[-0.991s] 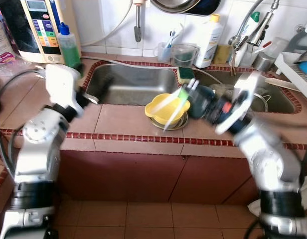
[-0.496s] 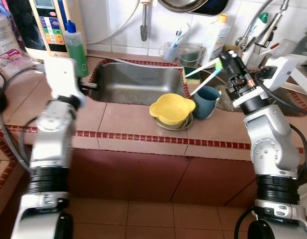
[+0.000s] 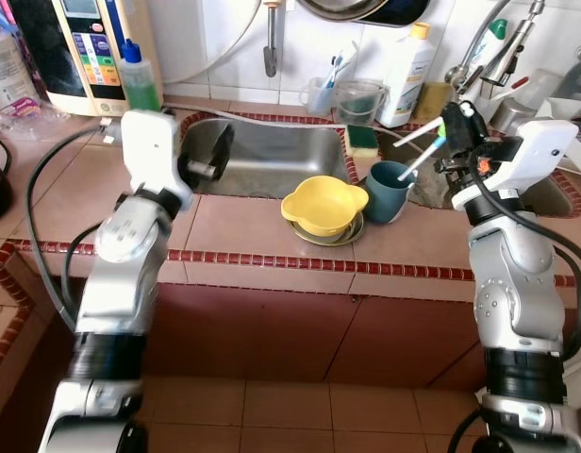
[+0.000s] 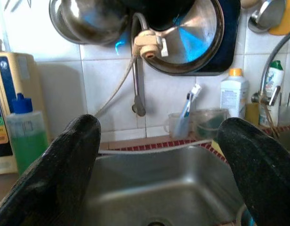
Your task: Kitchen organization
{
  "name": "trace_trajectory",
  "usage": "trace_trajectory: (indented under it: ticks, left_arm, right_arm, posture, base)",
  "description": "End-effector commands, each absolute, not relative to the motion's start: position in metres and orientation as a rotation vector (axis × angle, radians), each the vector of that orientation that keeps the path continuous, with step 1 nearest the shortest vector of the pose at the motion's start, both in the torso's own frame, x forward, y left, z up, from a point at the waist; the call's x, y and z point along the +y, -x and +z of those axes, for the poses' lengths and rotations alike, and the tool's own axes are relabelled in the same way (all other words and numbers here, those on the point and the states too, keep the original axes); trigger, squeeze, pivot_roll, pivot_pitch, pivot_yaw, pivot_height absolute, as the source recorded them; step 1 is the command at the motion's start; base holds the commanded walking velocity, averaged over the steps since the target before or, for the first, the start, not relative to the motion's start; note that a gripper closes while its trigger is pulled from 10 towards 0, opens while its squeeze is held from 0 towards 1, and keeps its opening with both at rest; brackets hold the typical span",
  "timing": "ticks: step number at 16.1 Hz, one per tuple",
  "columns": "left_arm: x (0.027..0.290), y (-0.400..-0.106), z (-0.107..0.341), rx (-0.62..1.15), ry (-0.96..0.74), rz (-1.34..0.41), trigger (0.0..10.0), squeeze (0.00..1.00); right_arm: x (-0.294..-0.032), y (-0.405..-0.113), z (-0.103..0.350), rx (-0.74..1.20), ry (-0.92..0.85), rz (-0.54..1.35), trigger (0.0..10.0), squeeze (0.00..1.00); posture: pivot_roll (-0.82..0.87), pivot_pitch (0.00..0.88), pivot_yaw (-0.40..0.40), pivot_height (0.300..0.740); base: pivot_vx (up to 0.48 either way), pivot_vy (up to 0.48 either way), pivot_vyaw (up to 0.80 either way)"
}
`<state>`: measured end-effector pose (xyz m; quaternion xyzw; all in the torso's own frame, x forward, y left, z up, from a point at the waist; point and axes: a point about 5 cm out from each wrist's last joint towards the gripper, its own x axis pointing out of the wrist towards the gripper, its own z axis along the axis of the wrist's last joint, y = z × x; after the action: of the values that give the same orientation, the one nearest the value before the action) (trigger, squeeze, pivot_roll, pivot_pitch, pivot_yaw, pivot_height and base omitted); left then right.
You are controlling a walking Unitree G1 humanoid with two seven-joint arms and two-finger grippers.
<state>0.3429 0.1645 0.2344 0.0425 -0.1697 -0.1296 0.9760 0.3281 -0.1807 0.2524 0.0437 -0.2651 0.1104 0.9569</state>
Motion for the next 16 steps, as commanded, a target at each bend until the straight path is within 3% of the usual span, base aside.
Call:
trace_trajectory:
  ticks: [1,3,8,16]
  left_arm:
    - [0.165,-0.34,0.239,-0.357,-0.093,-0.271,10.0,0.0]
    - [0.17,-0.336,0.241,-0.357,-0.093,-0.263,10.0,0.0]
    - [0.169,-0.332,0.242,-0.36,-0.091,-0.267,10.0,0.0]
    - [0.167,-0.33,0.241,-0.347,-0.08,-0.276,10.0,0.0]
  right_arm:
    - [-0.177,-0.325,0.257,-0.561,-0.081,0.25,10.0,0.0]
    - [-0.165,-0.32,0.261,-0.577,-0.089,0.362,10.0,0.0]
    - [-0.161,-0.321,0.265,-0.586,-0.074,0.407,10.0,0.0]
    - [-0.159,-0.319,0.265,-0.581,-0.063,0.43,10.0,0.0]
  posture:
    - [-0.07,0.0,0.01,0.74]
    - [-0.06,0.0,-0.002,0.74]
    - [-0.05,0.0,-0.015,0.74]
    - [-0.05,0.0,-0.015,0.74]
  base:
    - [0.0,0.0,0.0]
    - [0.0,0.0,0.0]
    - [0.0,0.0,0.0]
    - [0.298,0.0,0.0]
